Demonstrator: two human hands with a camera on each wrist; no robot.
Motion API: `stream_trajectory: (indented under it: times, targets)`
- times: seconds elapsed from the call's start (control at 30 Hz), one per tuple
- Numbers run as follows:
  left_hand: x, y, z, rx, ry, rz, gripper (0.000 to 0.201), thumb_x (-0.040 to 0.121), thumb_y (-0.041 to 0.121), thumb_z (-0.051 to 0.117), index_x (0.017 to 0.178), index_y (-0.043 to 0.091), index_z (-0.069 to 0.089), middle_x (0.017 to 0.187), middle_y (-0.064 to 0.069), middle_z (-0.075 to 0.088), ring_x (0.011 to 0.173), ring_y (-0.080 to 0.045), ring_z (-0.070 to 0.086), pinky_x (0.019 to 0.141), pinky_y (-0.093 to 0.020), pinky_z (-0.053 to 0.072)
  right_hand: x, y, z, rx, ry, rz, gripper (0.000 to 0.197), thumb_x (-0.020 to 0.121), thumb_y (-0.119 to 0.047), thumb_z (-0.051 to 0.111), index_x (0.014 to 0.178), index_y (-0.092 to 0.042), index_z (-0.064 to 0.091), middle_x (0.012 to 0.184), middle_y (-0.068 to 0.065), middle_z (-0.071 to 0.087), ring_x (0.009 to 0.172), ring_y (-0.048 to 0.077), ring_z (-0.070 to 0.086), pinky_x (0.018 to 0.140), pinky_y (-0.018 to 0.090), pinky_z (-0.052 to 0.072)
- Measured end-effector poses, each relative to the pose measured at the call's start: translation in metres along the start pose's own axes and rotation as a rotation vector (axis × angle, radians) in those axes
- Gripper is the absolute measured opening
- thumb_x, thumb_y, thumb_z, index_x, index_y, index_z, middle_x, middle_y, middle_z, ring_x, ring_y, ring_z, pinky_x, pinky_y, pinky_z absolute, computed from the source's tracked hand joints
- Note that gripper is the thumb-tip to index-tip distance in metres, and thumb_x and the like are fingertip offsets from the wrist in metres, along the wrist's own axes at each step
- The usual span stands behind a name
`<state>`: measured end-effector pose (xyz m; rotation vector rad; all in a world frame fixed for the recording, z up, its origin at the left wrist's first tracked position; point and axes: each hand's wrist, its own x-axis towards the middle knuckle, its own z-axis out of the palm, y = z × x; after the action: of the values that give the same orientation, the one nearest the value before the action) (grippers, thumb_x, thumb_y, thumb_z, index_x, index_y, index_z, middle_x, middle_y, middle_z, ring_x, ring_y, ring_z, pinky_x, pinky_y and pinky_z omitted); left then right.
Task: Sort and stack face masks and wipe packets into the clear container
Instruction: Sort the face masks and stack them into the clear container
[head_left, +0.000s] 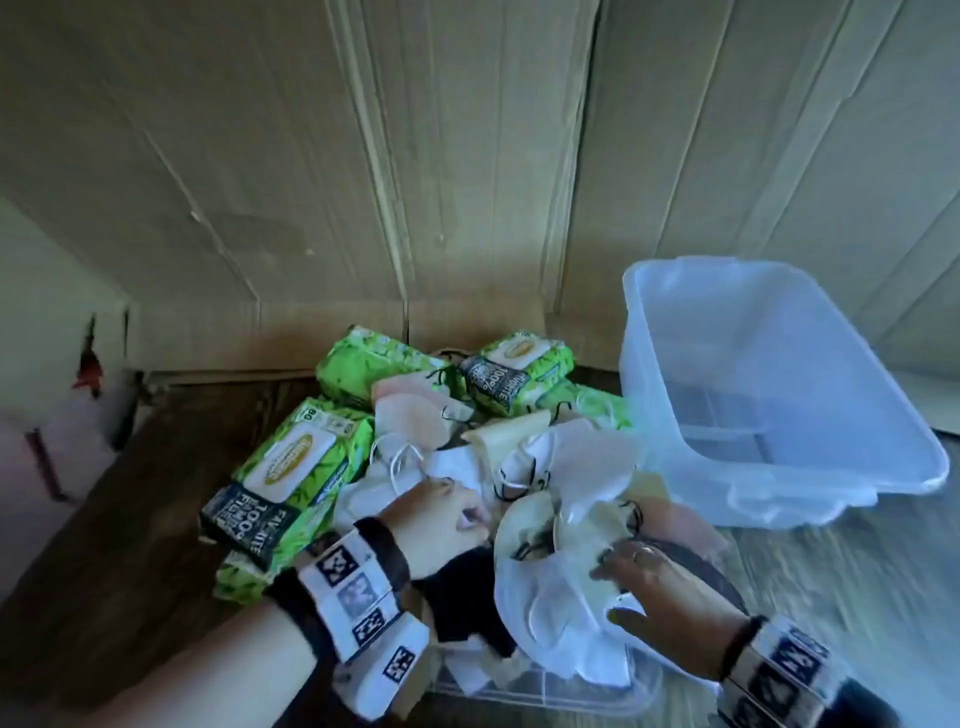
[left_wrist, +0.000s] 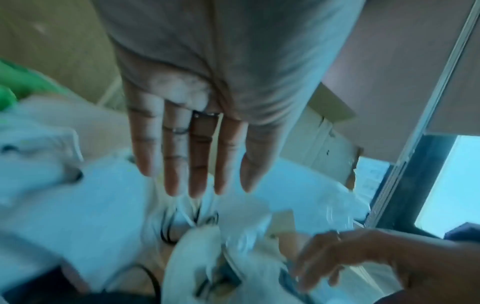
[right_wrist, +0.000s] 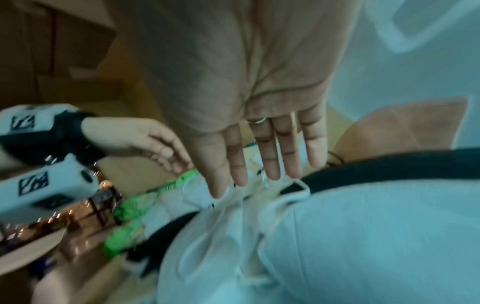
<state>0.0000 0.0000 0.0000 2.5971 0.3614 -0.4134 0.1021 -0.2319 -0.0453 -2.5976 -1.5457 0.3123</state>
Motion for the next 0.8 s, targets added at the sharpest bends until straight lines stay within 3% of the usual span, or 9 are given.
stream_trajectory:
  times: [0.1, 0.2, 0.33, 0.4, 0.43, 0.5, 0.57, 0.7, 0.8]
  targets:
    - [0.029, 0.014, 0.029, 0.064, -0.111, -0.020, 0.034, 0.086, 0.033, 0.062, 0.110, 0.008, 0.060, 0.104, -0.007, 0.058, 0.099, -0.024, 0.054, 0.074, -0.026, 0.035, 0.001, -0.005, 0.026, 0.047, -0.362, 0.057, 0.063, 0.083, -0.041, 0.061, 0.139, -0.031, 0.034, 0.146, 0.000, 0.025, 0.131, 0.020, 0.030, 0.106, 0.030, 0.030]
    - [0.043, 0.021, 0.055, 0.165, -0.219, -0.019, 0.050, 0.080, 0.039, 0.068, 0.113, 0.006, 0.049, 0.092, -0.004, 0.046, 0.082, -0.022, 0.048, 0.066, -0.028, 0.037, 0.000, -0.003, 0.042, -0.023, -0.347, 0.050, 0.069, 0.082, -0.033, 0.063, 0.141, -0.032, 0.028, 0.148, 0.001, 0.014, 0.128, 0.023, 0.027, 0.103, 0.031, 0.032]
    - [0.053, 0.023, 0.073, 0.278, -0.274, 0.076, 0.031, 0.079, 0.030, 0.072, 0.090, 0.016, 0.046, 0.070, 0.006, 0.027, 0.061, -0.014, 0.030, 0.048, -0.024, 0.021, 0.004, 0.004, 0.056, -0.033, -0.283, 0.038, 0.059, 0.084, -0.010, 0.058, 0.137, -0.027, 0.039, 0.132, 0.005, 0.033, 0.119, 0.023, 0.035, 0.099, 0.029, 0.036]
    - [0.057, 0.021, 0.082, 0.330, -0.291, 0.098, 0.027, 0.078, 0.020, 0.072, 0.080, 0.019, 0.044, 0.072, 0.003, 0.029, 0.062, -0.015, 0.028, 0.049, -0.026, 0.020, 0.002, 0.007, 0.057, 0.002, -0.239, 0.011, 0.045, 0.089, -0.003, 0.049, 0.132, -0.014, 0.045, 0.105, -0.001, 0.042, 0.096, 0.016, 0.043, 0.084, 0.015, 0.038]
    - [0.057, 0.021, 0.083, 0.329, -0.278, 0.119, 0.026, 0.078, 0.019, 0.072, 0.090, 0.017, 0.050, 0.076, 0.003, 0.033, 0.066, -0.015, 0.032, 0.050, -0.026, 0.023, 0.000, 0.006, 0.053, 0.017, -0.208, 0.016, 0.040, 0.090, -0.002, 0.046, 0.128, -0.010, 0.048, 0.095, -0.004, 0.043, 0.089, 0.015, 0.044, 0.072, 0.010, 0.037]
    - [0.056, 0.022, 0.080, 0.271, -0.215, 0.157, 0.038, 0.076, 0.018, 0.074, 0.106, 0.016, 0.051, 0.075, 0.007, 0.038, 0.070, -0.013, 0.038, 0.050, -0.024, 0.026, -0.002, 0.011, 0.049, 0.043, -0.109, 0.052, 0.034, 0.083, 0.001, 0.051, 0.114, -0.011, 0.058, 0.093, 0.000, 0.053, 0.089, 0.020, 0.053, 0.066, 0.017, 0.037]
    - [0.053, 0.024, 0.068, 0.182, -0.081, 0.193, 0.034, 0.075, 0.019, 0.077, 0.098, 0.021, 0.051, 0.070, 0.010, 0.040, 0.066, -0.011, 0.041, 0.050, -0.024, 0.027, -0.006, 0.020, 0.047, 0.081, -0.022, 0.113, 0.033, 0.074, 0.004, 0.055, 0.102, -0.012, 0.062, 0.095, 0.009, 0.061, 0.091, 0.027, 0.058, 0.072, 0.028, 0.043]
    - [0.045, 0.020, 0.051, 0.057, 0.241, 0.242, 0.024, 0.074, 0.018, 0.077, 0.093, 0.013, 0.063, 0.084, -0.006, 0.061, 0.071, -0.020, 0.054, 0.062, -0.025, 0.039, -0.020, 0.022, 0.030, 0.062, 0.143, 0.192, 0.021, 0.073, 0.001, 0.064, 0.093, -0.004, 0.068, 0.090, 0.004, 0.056, 0.086, 0.020, 0.050, 0.070, 0.019, 0.031]
    - [0.036, 0.015, 0.058, -0.139, 0.409, 0.256, 0.036, 0.074, 0.013, 0.077, 0.106, 0.020, 0.061, 0.085, 0.002, 0.055, 0.065, -0.007, 0.049, 0.062, -0.017, 0.037, -0.031, 0.021, 0.029, 0.099, 0.350, 0.244, 0.010, 0.072, 0.002, 0.068, 0.082, 0.000, 0.069, 0.091, 0.012, 0.066, 0.086, 0.030, 0.057, 0.072, 0.026, 0.038]
